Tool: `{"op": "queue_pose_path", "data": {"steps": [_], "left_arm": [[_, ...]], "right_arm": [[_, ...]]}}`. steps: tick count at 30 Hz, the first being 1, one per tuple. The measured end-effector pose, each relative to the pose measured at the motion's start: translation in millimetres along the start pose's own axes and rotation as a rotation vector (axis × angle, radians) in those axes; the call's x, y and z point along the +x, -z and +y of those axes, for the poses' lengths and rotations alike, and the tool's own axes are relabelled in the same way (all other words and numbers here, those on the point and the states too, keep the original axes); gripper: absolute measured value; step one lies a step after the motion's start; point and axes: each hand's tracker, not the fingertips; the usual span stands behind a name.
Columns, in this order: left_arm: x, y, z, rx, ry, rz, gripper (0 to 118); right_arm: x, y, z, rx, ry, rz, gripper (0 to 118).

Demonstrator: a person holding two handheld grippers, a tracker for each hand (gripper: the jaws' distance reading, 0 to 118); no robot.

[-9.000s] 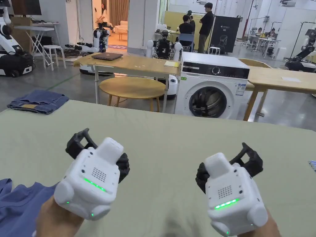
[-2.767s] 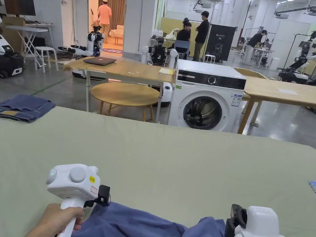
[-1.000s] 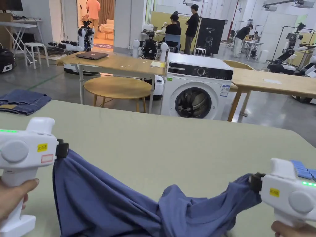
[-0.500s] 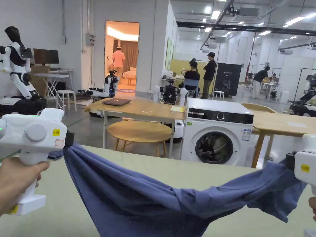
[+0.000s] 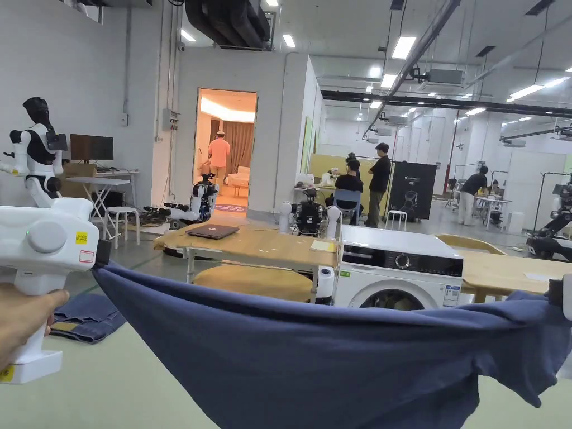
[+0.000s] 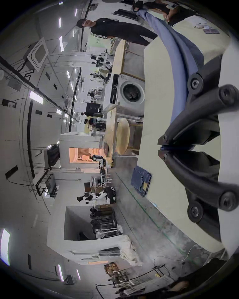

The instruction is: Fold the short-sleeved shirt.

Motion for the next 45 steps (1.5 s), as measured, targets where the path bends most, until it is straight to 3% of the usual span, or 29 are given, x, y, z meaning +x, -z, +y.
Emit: {"op": "queue_pose_path", "data": {"steps": [9,17,26,38,40,42,43,45], "left_arm": [[2,-1,-31,-0.008,-0.003,-0.018,0],[-7,-27,-150,-0.100,-0.015,-0.054,0],[-21,-82,-274,-0.224,-0.015,-0.068,0],[-22,-119,-360,-0.332,0.010,-0.030,0],[-21,-119,-361,-0.339,0.018,-0.015,17],[-16,-120,-357,-0.342,0.062,0.027,25],[-13,-123,-355,-0.328,0.077,0.031,31],[-4,-126,-349,-0.279,0.121,0.050,34]], "right_arm": [[-7,-8,-27,-0.001,-0.031,0.019,2],[-7,-46,-135,-0.135,-0.056,0.061,2],[6,-109,-238,-0.280,-0.086,0.034,2],[20,-130,-319,-0.387,-0.067,0.003,4],[17,-132,-321,-0.356,-0.076,0.007,10],[10,-135,-317,-0.313,-0.109,-0.007,47],[6,-137,-315,-0.294,-0.123,-0.007,58],[-6,-146,-312,-0.231,-0.140,-0.003,59]]}}
